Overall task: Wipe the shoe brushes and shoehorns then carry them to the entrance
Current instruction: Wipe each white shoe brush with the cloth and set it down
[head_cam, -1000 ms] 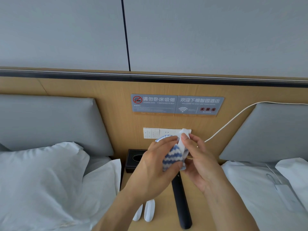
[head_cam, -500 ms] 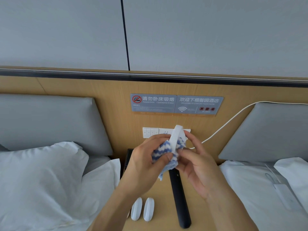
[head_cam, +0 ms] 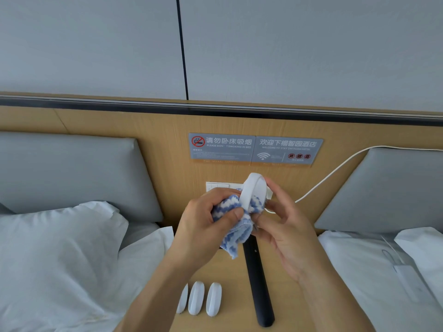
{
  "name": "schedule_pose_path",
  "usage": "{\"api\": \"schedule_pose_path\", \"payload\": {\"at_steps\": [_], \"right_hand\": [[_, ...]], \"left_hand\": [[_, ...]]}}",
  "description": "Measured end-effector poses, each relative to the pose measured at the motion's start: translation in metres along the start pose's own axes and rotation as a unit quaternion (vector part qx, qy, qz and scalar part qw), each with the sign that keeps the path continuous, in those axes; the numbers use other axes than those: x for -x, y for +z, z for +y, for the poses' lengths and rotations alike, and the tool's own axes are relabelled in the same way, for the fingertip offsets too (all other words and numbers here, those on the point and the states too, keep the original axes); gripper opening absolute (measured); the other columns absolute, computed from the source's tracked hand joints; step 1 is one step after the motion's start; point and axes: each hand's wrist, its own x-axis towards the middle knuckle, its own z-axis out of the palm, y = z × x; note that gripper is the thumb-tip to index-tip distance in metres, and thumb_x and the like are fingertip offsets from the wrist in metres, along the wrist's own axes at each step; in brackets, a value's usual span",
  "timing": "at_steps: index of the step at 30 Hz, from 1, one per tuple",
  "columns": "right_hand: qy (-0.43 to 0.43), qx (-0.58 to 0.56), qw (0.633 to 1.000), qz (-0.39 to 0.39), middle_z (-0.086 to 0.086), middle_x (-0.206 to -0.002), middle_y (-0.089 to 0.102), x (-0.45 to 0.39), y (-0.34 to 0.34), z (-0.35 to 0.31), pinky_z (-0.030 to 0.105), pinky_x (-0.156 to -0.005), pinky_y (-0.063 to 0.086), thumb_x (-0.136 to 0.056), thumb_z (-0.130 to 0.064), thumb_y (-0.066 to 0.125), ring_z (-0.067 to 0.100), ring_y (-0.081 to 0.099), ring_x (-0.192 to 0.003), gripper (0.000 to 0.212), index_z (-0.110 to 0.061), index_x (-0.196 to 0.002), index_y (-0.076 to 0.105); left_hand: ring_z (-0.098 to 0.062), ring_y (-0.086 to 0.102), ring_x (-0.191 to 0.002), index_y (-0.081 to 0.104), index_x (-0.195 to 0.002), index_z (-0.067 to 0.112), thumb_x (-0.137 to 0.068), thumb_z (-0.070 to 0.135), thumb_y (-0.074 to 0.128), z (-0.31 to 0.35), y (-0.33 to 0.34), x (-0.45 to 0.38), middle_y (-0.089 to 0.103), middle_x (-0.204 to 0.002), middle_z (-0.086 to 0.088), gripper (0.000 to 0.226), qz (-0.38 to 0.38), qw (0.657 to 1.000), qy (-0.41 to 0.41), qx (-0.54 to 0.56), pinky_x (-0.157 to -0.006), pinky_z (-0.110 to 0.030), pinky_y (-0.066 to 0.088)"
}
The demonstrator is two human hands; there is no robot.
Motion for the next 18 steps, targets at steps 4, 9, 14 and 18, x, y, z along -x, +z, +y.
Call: {"api": "schedule_pose_path", "payload": {"at_steps": [4,9,14,18], "right_hand": [[-0.031,0.049,0.998,-0.002,-0.004,-0.129,0.066,0.003,0.002,-0.002,0.042,-0.088,0.06,-0.087,0.001,0.073,0.02,0.07,-0.112,0.071,-0.044,-0.138,0.054],[-0.078,0.126,0.989,-0.022,-0.016,-0.129,0.064,0.008,0.002,-0.006,0.029,-0.087,0.06,-0.088,-0.004,0.075,0.014,0.071,-0.11,0.074,-0.047,-0.142,0.048],[-0.11,0.199,0.973,-0.034,-0.026,-0.129,0.062,0.008,0.001,-0.008,0.021,-0.084,0.058,-0.087,0.001,0.073,0.007,0.071,-0.106,0.079,-0.047,-0.144,0.046],[-0.125,0.224,0.965,-0.048,-0.017,-0.136,0.059,0.007,0.0,-0.006,0.033,-0.09,0.06,-0.086,0.011,0.068,0.011,0.067,-0.116,0.084,-0.047,-0.144,0.046]], "left_hand": [[-0.01,0.071,-0.074,0.071,-0.096,0.02,-0.09,0.02,0.067,0.002,-0.003,-0.003,0.074,-0.083,0.005,0.007,0.008,0.999,-0.025,0.021,-0.062,-0.019,0.054],[-0.014,0.072,-0.072,0.071,-0.09,0.022,-0.093,0.019,0.067,0.004,-0.005,-0.006,0.074,-0.079,0.003,0.005,0.017,0.998,-0.049,0.02,-0.062,-0.028,0.058],[-0.023,0.072,-0.073,0.071,-0.091,0.015,-0.093,0.019,0.066,0.009,-0.009,-0.011,0.073,-0.079,-0.004,0.007,0.026,0.997,-0.063,0.032,-0.065,-0.039,0.059],[-0.026,0.072,-0.074,0.071,-0.09,0.011,-0.094,0.022,0.066,0.013,-0.013,-0.015,0.073,-0.079,-0.008,0.012,0.021,0.996,-0.079,0.038,-0.067,-0.043,0.058]]}}
